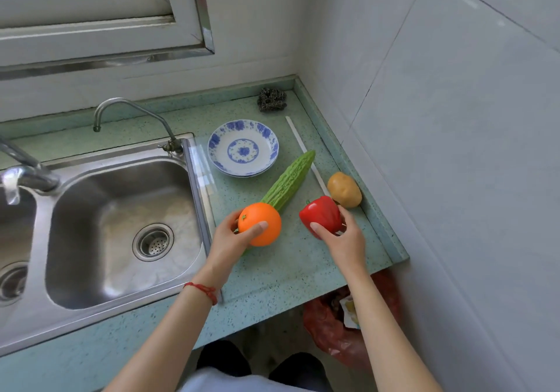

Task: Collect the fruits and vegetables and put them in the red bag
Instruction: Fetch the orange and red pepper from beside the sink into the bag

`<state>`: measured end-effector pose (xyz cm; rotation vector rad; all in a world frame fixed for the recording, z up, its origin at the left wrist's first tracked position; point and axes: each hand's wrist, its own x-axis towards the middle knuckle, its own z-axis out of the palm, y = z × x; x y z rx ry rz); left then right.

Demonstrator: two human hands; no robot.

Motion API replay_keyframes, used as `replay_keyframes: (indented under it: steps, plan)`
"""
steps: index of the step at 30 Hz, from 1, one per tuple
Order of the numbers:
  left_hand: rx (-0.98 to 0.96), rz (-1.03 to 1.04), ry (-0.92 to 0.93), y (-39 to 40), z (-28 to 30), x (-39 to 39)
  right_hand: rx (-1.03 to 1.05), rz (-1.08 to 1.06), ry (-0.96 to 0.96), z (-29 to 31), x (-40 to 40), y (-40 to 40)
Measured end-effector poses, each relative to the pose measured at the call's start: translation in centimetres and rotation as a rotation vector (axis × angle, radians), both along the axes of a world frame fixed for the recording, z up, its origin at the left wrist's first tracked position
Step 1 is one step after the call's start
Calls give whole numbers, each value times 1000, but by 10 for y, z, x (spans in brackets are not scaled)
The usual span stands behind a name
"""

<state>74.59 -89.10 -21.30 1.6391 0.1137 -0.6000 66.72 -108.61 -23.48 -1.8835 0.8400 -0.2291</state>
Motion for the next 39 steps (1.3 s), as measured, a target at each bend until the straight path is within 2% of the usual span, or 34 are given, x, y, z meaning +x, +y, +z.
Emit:
replay_keyframes:
  steps: [13,22,29,39]
  plan:
    - [-102,497,46,50,2,-111,317,295,-65,15,-38,34]
    - [-166,860,31,122,1,-195,489,544,-30,20,-54,104]
    - [-206,1173,-26,188,-1,-285,470,825,52,16,-82,190]
    - [-207,1571,-79,254,-14,-433,404,1201,137,20,-169,310]
